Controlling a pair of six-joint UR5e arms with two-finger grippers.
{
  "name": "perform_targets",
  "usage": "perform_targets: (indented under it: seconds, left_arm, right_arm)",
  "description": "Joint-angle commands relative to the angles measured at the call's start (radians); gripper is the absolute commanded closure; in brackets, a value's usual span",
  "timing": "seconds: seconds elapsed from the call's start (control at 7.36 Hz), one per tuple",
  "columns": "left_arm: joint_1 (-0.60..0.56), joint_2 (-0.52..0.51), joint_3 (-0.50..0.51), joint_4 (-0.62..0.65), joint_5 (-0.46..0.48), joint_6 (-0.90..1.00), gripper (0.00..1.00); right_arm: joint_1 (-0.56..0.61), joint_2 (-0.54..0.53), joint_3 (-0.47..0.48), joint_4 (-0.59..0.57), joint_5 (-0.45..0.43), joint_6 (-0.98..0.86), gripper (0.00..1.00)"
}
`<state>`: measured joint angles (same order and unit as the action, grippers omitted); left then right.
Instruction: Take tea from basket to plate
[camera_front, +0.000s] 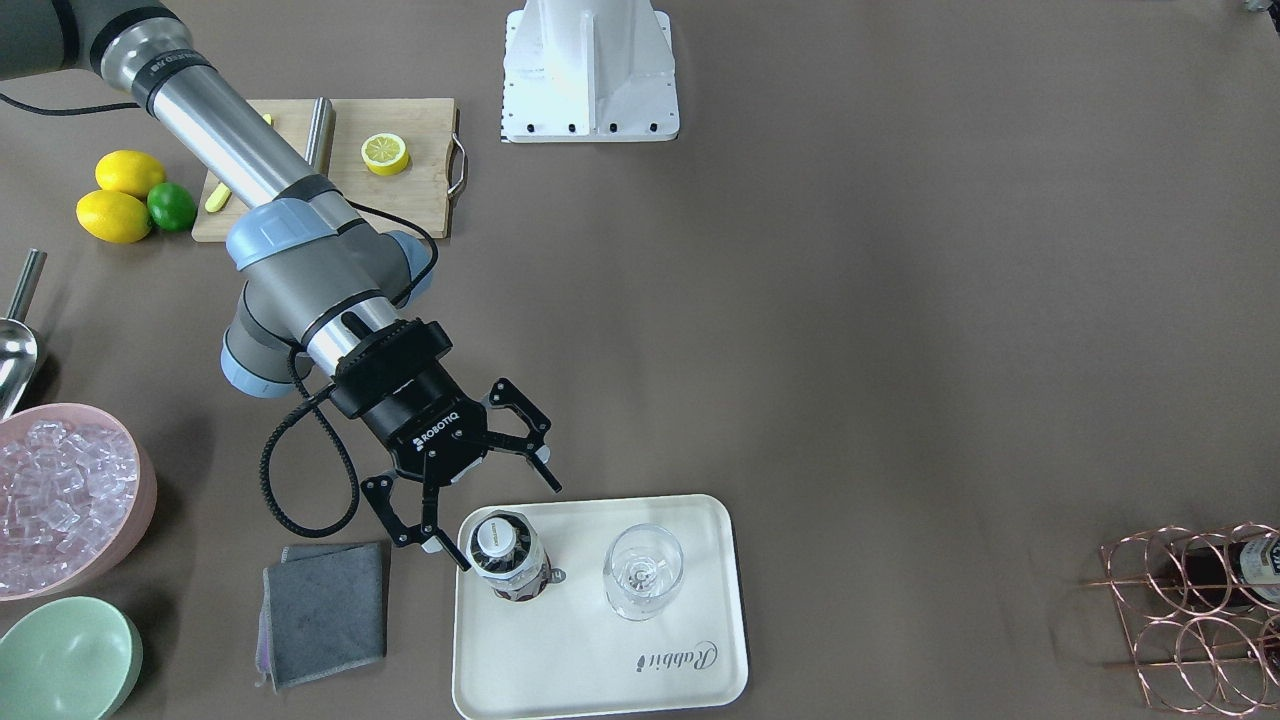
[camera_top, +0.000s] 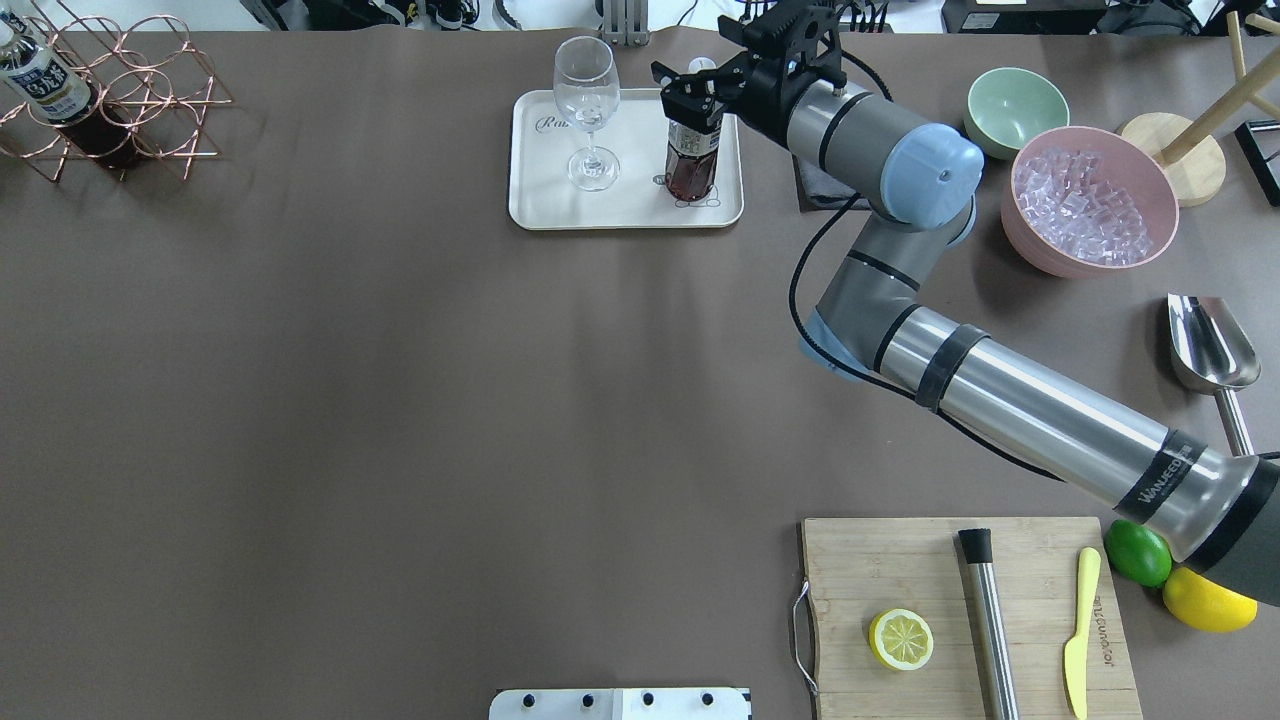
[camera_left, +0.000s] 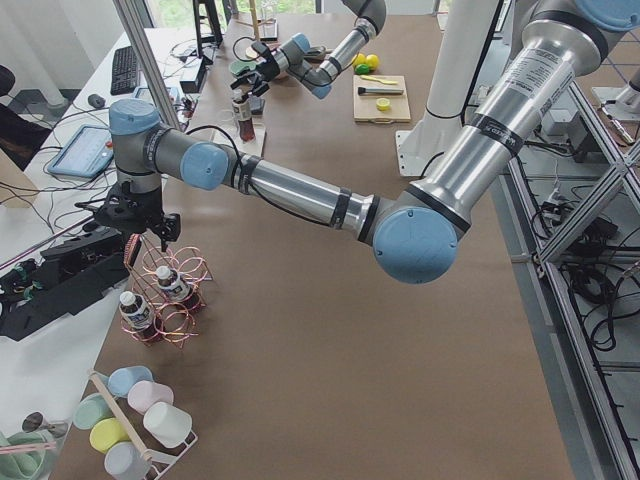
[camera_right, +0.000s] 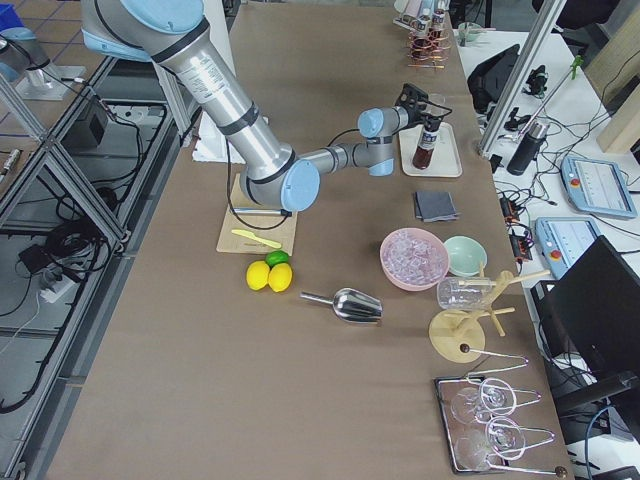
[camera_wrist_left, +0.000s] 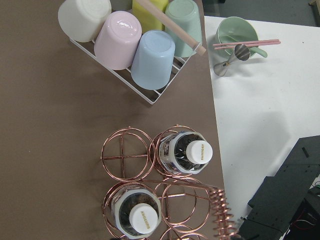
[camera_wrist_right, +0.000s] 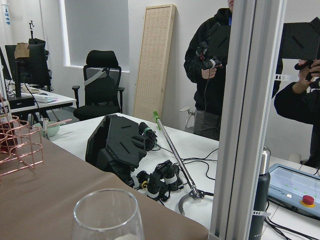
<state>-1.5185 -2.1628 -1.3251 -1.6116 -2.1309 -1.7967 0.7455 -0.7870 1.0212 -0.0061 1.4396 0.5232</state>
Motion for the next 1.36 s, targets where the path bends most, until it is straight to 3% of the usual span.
perform_targets:
  seconds: [0.0, 0.14, 0.27, 0.54, 0.68, 0.82, 0.95, 1.09, 1.22]
  left_arm:
    - [-0.015, 0.088, -0.121, -0.010, -0.075, 0.046, 0.02]
    - [-0.014, 0.166, -0.241, 0.018, -0.078, 0.230, 0.02]
    - [-0.011, 0.275, -0.329, 0.022, -0.078, 0.457, 0.02]
    - [-0.012, 0.401, -0.393, 0.022, -0.078, 0.832, 0.02]
    - [-0.014, 0.463, -0.417, 0.021, -0.090, 1.085, 0.02]
    - [-0.014, 0.501, -0.437, 0.021, -0.165, 1.237, 0.02]
    - [-0.011, 0.529, -0.494, 0.024, -0.193, 1.252, 0.02]
    - [-0.005, 0.611, -0.553, 0.013, -0.202, 1.307, 0.02]
    - [-0.006, 0.697, -0.571, 0.007, -0.225, 1.453, 0.03]
  right_arm:
    - [0.137, -0.001, 0.135, -0.159, 0.211, 0.006, 0.01]
    - [0.185, -0.008, 0.195, -0.226, 0.308, 0.008, 0.01]
    - [0.195, -0.058, 0.264, -0.241, 0.327, 0.026, 0.01]
    - [0.244, -0.119, 0.368, -0.338, 0.477, 0.047, 0.00]
    - [0.289, -0.153, 0.411, -0.447, 0.637, 0.046, 0.00]
    - [0.325, -0.176, 0.412, -0.550, 0.804, 0.043, 0.00]
    - [0.369, -0.214, 0.413, -0.637, 1.007, 0.038, 0.00]
    - [0.382, -0.254, 0.422, -0.743, 1.065, 0.028, 0.00]
    - [0.421, -0.352, 0.498, -0.847, 1.111, -0.067, 0.00]
